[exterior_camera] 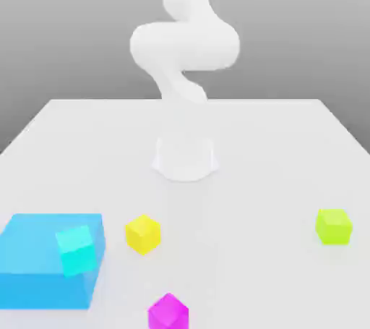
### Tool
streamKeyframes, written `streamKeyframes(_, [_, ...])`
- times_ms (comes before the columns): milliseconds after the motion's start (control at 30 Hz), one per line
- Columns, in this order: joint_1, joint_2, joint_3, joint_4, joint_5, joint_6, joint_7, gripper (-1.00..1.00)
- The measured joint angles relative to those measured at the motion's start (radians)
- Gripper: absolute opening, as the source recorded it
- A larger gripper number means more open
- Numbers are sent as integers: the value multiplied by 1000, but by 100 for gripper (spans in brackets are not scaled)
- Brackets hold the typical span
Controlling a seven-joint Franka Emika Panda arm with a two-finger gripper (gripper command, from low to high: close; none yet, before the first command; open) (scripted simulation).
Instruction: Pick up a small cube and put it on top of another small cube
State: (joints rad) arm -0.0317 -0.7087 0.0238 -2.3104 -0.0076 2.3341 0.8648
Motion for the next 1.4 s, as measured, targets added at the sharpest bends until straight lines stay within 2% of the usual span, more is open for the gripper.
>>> streamKeyframes(467, [-132,514,99,-58,-81,191,392,0])
streamKeyframes(667, [-150,731,98,-83,-108,273,553,0])
streamKeyframes(867, [-144,944,89,-109,-83,357,676,0])
streamKeyframes(1033, [-122,1124,61,-88,-96,478,722,0])
streamKeyframes(1067, [-115,1158,52,-81,-102,505,727,-100])
streamKeyframes(1267, [-112,1175,49,-77,-106,519,731,-100])
streamKeyframes(1400, [-127,1079,68,-98,-83,444,713,-100])
